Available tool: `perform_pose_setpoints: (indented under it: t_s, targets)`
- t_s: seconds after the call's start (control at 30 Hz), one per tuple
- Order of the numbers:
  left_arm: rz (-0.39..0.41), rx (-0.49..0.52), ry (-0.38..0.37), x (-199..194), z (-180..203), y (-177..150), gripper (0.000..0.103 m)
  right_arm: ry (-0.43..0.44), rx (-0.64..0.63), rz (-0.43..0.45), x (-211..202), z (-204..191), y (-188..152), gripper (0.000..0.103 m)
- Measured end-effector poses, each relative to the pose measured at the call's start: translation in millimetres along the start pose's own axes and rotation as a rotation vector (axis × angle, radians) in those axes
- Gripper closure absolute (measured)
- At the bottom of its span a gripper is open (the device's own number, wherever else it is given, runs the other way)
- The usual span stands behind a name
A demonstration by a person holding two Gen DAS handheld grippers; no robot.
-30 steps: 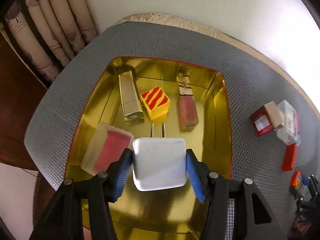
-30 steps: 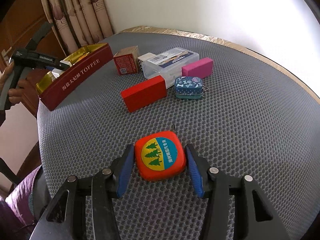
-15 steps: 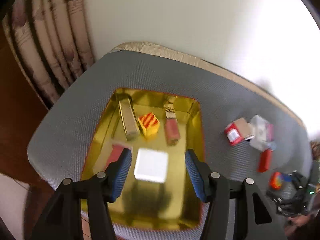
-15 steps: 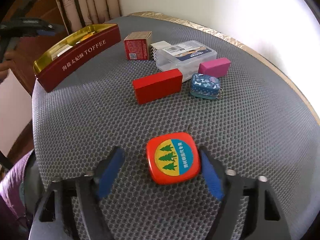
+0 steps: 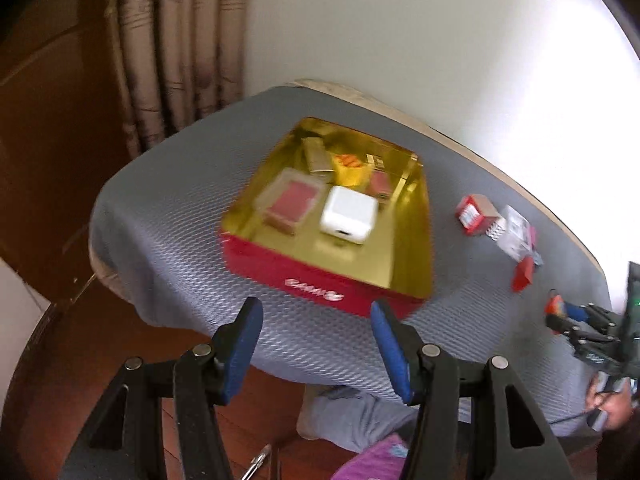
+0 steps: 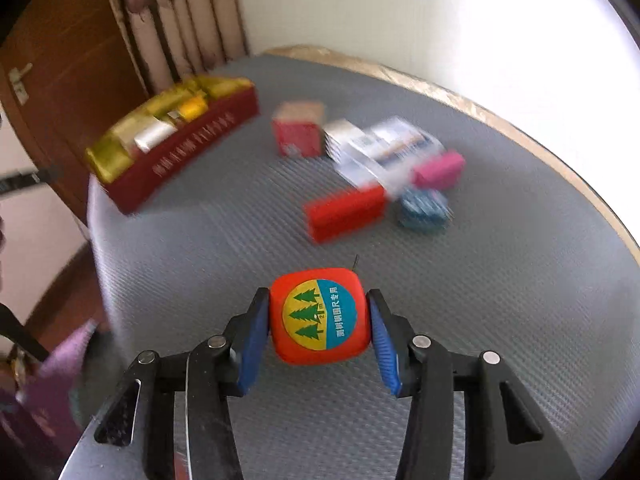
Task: Organize rigid objects
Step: 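Carry the tree-logo tape measure into the tin with the right tool and release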
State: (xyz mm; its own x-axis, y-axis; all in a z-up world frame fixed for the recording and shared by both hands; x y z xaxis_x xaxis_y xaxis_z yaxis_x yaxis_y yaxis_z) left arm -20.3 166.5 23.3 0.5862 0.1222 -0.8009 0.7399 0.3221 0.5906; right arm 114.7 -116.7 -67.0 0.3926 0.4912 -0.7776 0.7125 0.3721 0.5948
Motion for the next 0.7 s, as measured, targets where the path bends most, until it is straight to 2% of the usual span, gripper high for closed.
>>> perform_pose_setpoints:
  t_s: [0.1,0.23,0.4,0.53,0.63,0.7]
  targets:
    - [-0.001,-0.041,0.001,4,-14,-2,0.046,0.074,-0.011,0.037,-9,-35,26,0.058]
    - [-0.032,-0.071,-0.028,14,-20,-9,0.046,0.174,-0.034,0.08,-6,-85,78,0.058]
    - [-0.11,0.031,0.03,27,-7,-18,0.046,0.236,-0.05,0.074,35,-136,139,0.058]
    - [-0.119,0.115,0.092,26,4,-21,0.044,0.228,-0.057,0.05,74,-163,168,0.058]
    - [-0.123,0.138,0.076,25,9,-23,0.043,0.194,-0.069,0.014,105,-176,179,0.058]
    - [-0.133,0.128,0.038,25,11,-23,0.043,0.175,-0.068,-0.01,119,-179,184,0.058]
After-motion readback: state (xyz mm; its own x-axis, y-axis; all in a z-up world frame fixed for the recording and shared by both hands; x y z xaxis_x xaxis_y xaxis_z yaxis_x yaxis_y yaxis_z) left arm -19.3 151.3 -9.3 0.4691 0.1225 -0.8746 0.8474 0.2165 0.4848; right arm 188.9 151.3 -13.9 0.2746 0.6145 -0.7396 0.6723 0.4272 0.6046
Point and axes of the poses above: each gripper's, at about its wrist camera, not at the fingertips, and x roughly the way its jaws point, z to its right, y to its top, the point moved 7 cm from there along x, roughly the way its jaws point, and after that the axes turned 5 degrees about x, right-handed, at the moved point
